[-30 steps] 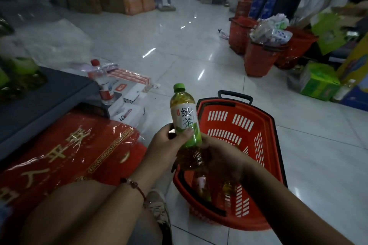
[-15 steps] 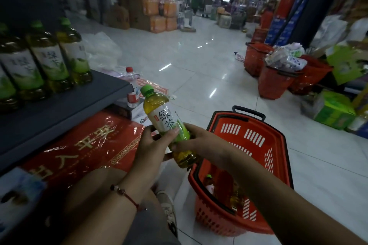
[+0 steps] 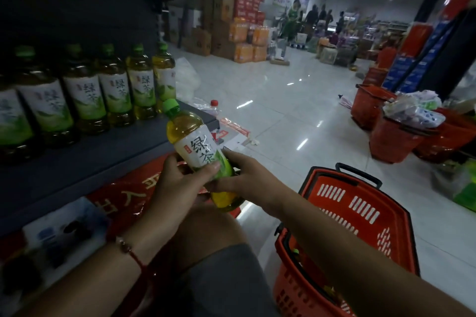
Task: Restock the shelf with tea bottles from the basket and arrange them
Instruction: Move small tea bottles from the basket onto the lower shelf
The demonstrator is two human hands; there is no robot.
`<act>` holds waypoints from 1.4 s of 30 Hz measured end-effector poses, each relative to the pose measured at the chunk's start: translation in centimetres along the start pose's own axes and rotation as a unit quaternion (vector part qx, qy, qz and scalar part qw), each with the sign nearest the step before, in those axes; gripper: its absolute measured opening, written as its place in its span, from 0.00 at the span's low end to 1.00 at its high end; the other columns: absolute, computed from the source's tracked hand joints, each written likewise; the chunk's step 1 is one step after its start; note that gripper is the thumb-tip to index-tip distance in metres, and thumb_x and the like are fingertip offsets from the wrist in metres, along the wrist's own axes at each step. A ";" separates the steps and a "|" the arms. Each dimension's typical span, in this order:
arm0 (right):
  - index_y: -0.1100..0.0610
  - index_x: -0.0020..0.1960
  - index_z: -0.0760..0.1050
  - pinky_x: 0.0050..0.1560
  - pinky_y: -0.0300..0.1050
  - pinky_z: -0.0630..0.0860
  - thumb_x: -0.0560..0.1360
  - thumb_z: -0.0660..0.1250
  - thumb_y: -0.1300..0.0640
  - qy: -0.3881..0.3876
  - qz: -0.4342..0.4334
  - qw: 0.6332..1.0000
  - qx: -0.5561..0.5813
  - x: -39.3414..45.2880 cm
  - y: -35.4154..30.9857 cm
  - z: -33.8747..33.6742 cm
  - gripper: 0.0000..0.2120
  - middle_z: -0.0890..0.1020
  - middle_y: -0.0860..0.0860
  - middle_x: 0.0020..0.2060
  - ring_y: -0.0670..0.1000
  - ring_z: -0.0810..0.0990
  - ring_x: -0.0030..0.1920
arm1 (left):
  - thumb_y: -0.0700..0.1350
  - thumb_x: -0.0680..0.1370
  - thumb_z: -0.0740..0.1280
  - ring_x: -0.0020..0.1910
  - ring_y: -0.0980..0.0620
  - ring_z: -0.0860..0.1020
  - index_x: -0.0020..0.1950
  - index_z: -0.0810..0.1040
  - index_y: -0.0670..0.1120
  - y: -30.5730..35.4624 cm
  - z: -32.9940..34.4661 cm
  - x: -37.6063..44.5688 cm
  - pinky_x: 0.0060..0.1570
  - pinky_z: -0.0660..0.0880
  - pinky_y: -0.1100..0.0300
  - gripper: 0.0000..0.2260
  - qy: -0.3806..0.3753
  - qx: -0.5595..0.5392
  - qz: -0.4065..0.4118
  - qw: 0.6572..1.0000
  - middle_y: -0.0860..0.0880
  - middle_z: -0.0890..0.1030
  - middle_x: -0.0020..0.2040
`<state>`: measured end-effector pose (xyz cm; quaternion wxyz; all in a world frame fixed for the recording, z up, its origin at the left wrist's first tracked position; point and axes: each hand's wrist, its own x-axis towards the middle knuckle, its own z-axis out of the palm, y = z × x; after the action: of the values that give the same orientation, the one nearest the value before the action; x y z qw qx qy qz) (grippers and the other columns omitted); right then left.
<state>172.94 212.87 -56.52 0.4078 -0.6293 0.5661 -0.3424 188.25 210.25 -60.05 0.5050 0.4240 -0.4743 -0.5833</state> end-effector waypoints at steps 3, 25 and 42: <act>0.44 0.70 0.70 0.48 0.34 0.78 0.72 0.74 0.57 -0.030 -0.037 0.999 -0.012 1.1 -1.1 1.9 0.29 0.78 0.39 0.54 0.40 0.78 0.53 | 0.46 0.71 0.77 0.50 0.48 0.84 0.63 0.72 0.50 0.5 -2.7 -0.5 0.40 0.83 0.50 0.23 0.030 0.036 0.019 0.999 0.48 0.82 0.56; 0.45 0.70 0.73 0.46 0.42 0.82 0.73 0.71 0.68 -0.205 -0.215 0.949 0.106 8.7 -10.4 26.7 0.30 0.85 0.43 0.53 0.45 0.84 0.51 | 0.47 0.72 0.77 0.50 0.63 0.81 0.61 0.76 0.60 5.6 -26.4 -8.1 0.45 0.80 0.62 0.20 0.291 0.183 0.131 0.930 0.59 0.84 0.53; 0.40 0.59 0.68 0.48 0.22 0.71 0.74 0.70 0.70 -0.238 -0.263 0.923 0.147 11.2 -13.6 38.1 0.28 0.78 0.28 0.49 0.26 0.77 0.50 | 0.53 0.76 0.71 0.62 0.62 0.74 0.74 0.65 0.65 5.5 -34.3 -9.5 0.62 0.76 0.55 0.28 0.440 0.328 0.152 0.822 0.61 0.76 0.65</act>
<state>214.20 206.90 -61.14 0.5135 -0.7516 0.2095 -0.3571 223.92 215.13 -60.99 0.5731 0.6988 -0.4236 -0.0606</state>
